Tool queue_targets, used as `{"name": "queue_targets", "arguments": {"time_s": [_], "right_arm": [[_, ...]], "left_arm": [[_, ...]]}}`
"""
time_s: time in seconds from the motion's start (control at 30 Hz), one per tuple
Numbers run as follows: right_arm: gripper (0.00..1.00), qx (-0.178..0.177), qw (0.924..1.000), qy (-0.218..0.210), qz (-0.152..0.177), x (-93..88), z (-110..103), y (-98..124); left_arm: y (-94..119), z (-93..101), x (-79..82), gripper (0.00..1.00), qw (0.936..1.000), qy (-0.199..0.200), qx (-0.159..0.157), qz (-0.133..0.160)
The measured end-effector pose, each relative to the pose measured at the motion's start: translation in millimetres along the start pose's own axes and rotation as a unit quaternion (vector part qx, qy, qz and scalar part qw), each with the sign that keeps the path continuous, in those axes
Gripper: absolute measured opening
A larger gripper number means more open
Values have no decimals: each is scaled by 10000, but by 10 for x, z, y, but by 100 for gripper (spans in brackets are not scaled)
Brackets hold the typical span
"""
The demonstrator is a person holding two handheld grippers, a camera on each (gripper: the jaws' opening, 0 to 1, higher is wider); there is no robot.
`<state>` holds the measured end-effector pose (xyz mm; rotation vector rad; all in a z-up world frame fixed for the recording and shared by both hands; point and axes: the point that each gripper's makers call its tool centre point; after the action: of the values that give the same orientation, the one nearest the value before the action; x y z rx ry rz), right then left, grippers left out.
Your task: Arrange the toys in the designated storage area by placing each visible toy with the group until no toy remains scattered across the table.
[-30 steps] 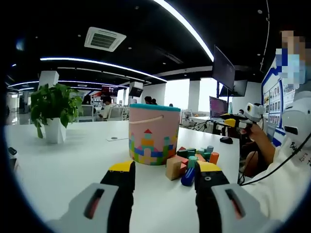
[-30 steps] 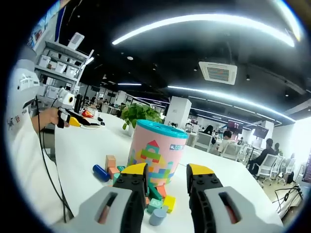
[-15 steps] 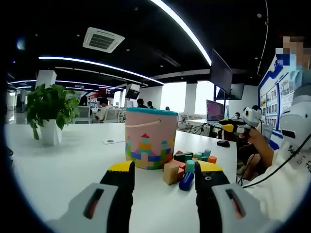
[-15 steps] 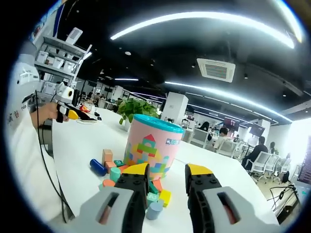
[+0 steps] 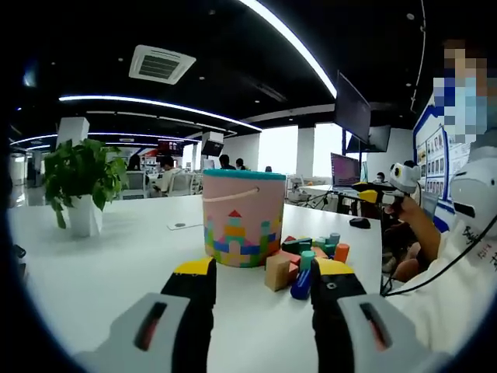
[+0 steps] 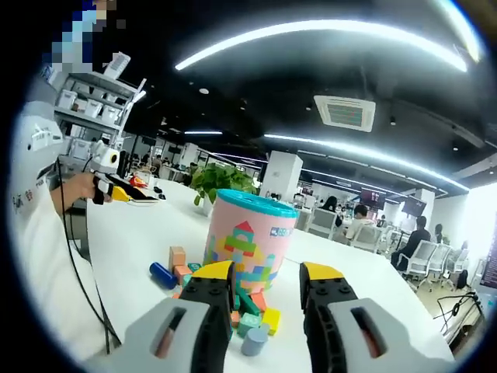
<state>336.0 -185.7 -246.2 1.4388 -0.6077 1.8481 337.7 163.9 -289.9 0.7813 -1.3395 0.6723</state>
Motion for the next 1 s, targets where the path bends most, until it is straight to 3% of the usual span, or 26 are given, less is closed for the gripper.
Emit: {"name": "queue_targets", "arguments": {"time_s": [0.23, 0.4, 1.0], "right_arm": [[32, -135, 9998, 41, -114, -61, 63, 35], [32, -151, 9998, 90, -63, -4, 47, 57], [32, -219, 9992, -273, -184, -246, 107, 11]], "left_arm": [[-22, -22, -15, 49, 10000, -29, 30, -54], [-4, -4, 25, 49, 10000, -75, 5, -16], [-67, -14, 3, 49, 9999, -50, -95, -34]]}}
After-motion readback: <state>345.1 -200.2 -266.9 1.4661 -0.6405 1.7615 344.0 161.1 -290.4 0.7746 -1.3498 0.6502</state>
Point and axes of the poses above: the point that each gripper's makers call its tool centre point, and the gripper's own axes: y roughly backward along the fingers, z roughly to its right, x roughly out of its top, and after that the axes turned 10 degrees about x, right-handed
